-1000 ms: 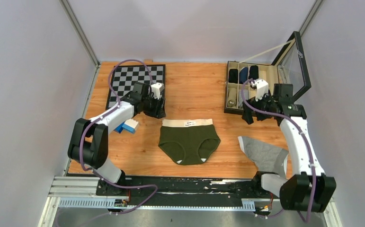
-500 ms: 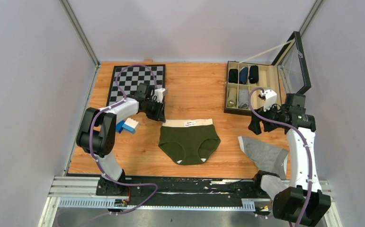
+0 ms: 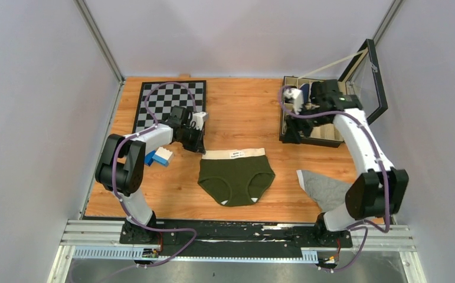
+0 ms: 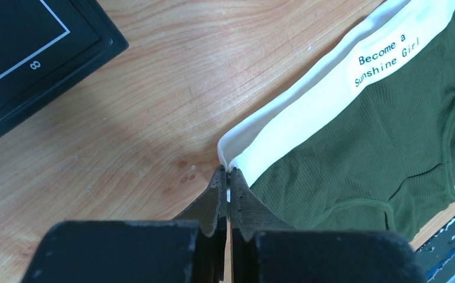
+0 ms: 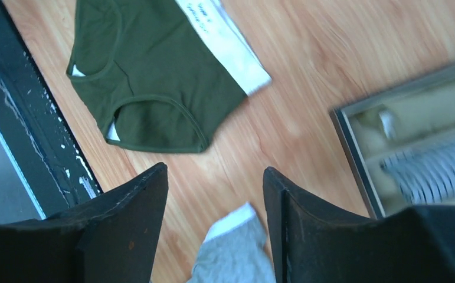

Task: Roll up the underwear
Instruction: Fold the underwear at the center of the board.

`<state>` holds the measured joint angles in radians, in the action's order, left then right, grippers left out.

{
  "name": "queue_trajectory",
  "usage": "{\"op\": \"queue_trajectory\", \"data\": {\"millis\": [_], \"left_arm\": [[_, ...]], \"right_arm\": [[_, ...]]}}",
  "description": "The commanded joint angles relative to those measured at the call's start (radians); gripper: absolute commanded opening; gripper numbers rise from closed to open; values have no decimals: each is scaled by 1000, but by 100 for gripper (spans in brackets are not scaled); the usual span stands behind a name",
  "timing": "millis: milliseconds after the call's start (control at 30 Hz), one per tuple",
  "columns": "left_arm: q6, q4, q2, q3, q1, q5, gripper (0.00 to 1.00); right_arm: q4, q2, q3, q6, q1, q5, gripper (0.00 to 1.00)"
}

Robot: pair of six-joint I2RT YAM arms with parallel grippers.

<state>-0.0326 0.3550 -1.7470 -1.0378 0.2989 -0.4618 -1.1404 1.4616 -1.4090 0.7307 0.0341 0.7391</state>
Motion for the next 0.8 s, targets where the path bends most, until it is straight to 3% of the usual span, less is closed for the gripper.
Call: {"op": "queue_trajectory", "data": {"millis": [0, 200, 333, 533, 767], "left_arm": [[31, -15, 5, 3, -11, 20, 0], [48, 25, -47, -33, -18, 40, 0], [45, 46, -89, -60, -20, -20, 0], [59, 57, -106, -73, -20, 23, 0], [56, 63, -112, -81, -20, 1, 0]], "right_arm": [[48, 127, -102, 60, 242, -131, 57], [220, 271, -145, 31, 640, -288, 55], [419, 322, -81, 7, 847, -397, 53], [567, 446, -111, -107, 957, -399, 37], [659, 543, -128, -158, 1020, -429, 43]]}}
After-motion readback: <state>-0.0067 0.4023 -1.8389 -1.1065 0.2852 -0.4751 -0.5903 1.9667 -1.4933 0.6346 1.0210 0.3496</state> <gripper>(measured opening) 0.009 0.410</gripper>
